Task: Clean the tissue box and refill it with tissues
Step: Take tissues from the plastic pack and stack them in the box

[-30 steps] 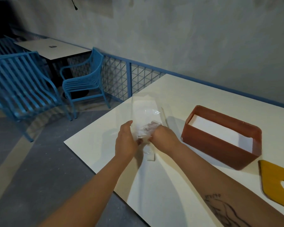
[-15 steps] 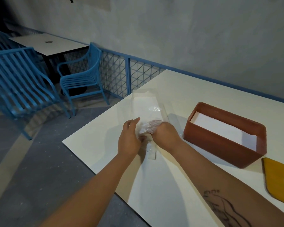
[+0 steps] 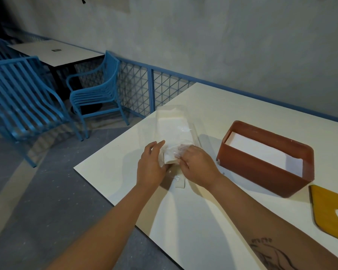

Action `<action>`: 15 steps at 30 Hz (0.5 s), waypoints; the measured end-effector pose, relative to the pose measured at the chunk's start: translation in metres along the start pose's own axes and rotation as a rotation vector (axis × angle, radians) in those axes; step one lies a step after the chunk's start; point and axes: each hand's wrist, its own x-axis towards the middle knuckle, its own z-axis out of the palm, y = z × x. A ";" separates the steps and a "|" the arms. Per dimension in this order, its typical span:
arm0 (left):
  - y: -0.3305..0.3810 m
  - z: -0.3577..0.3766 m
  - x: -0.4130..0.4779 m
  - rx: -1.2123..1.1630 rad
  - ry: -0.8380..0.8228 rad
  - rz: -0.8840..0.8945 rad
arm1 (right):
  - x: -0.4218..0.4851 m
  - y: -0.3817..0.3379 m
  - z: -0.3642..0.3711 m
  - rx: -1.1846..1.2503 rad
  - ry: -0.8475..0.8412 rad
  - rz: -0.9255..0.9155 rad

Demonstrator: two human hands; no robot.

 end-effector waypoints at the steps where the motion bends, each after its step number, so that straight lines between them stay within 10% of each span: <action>1: 0.000 0.000 0.000 0.004 0.001 0.003 | 0.000 -0.002 -0.003 0.023 -0.051 0.031; 9: 0.002 -0.002 -0.005 0.023 0.035 0.051 | 0.008 -0.007 0.021 -0.174 -0.209 0.068; 15: -0.001 -0.005 -0.009 0.057 0.019 0.061 | -0.016 -0.024 0.003 -0.194 0.079 -0.069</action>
